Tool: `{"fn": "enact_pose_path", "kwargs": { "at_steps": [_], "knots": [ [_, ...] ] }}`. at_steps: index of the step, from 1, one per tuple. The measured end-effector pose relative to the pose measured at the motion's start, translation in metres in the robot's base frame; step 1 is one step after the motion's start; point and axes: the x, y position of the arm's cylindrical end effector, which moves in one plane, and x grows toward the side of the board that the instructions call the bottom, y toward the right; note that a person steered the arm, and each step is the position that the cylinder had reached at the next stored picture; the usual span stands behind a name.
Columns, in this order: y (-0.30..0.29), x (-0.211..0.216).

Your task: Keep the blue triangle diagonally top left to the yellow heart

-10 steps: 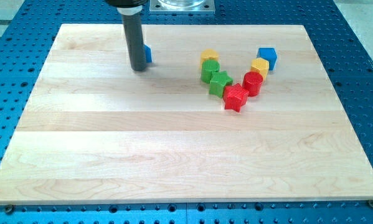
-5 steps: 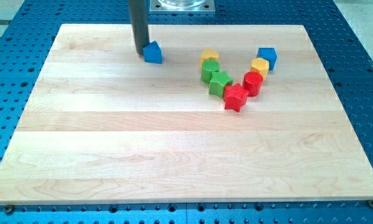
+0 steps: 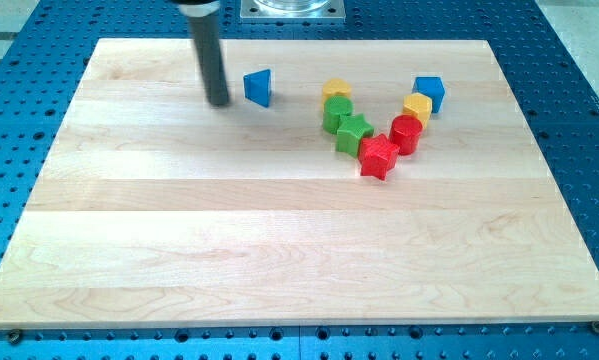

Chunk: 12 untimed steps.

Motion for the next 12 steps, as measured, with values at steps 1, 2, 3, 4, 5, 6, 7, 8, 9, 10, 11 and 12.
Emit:
{"fn": "enact_pose_path", "kwargs": {
  "at_steps": [1,2,3,4,5,6,7,8,9,10,11,12],
  "knots": [
    [0.031,-0.014],
    [0.032,-0.014],
    [0.009,0.001],
    [-0.006,0.035],
    [-0.006,0.037],
    [-0.006,0.037],
    [0.024,0.025],
    [0.053,0.014],
    [0.07,-0.014],
    [0.075,-0.017],
    [0.047,-0.018],
    [0.034,-0.039]
  ]
}}
